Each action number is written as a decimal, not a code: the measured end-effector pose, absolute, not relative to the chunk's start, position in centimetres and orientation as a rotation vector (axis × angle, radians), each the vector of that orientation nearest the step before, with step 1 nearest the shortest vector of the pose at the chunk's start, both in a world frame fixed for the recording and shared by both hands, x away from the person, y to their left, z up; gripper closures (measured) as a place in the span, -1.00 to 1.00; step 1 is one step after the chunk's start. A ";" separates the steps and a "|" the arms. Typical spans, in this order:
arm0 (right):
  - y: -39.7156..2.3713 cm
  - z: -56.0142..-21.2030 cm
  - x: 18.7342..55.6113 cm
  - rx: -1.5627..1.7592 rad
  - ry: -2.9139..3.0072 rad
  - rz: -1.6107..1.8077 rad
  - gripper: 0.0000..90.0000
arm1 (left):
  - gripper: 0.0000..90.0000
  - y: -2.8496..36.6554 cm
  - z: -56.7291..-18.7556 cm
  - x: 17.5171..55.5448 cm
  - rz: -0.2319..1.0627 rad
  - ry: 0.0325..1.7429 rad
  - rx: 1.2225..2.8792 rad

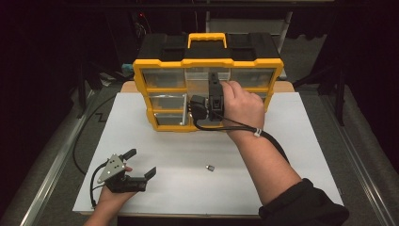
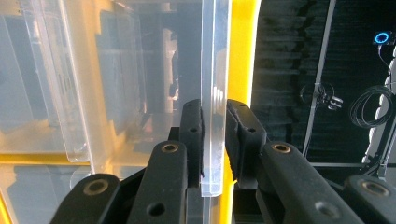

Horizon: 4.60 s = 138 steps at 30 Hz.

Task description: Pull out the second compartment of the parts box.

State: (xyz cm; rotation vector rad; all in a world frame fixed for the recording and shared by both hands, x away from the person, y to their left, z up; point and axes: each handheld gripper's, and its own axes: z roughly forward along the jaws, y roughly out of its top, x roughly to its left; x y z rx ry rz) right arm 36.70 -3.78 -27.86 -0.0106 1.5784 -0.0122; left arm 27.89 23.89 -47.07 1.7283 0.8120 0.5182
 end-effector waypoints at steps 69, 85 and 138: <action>-4.5 -29.3 29.6 -0.088 1.519 0.034 0.74 | -0.99 23.8 -47.1 27.9 0.517 0.812 1.728; -4.8 -29.4 29.7 -0.082 1.515 0.042 0.74 | -0.99 23.8 -47.1 27.9 0.517 0.809 1.730; -11.4 -44.4 29.2 -0.028 1.782 0.009 0.02 | -0.99 23.7 -47.2 28.0 0.510 0.809 1.738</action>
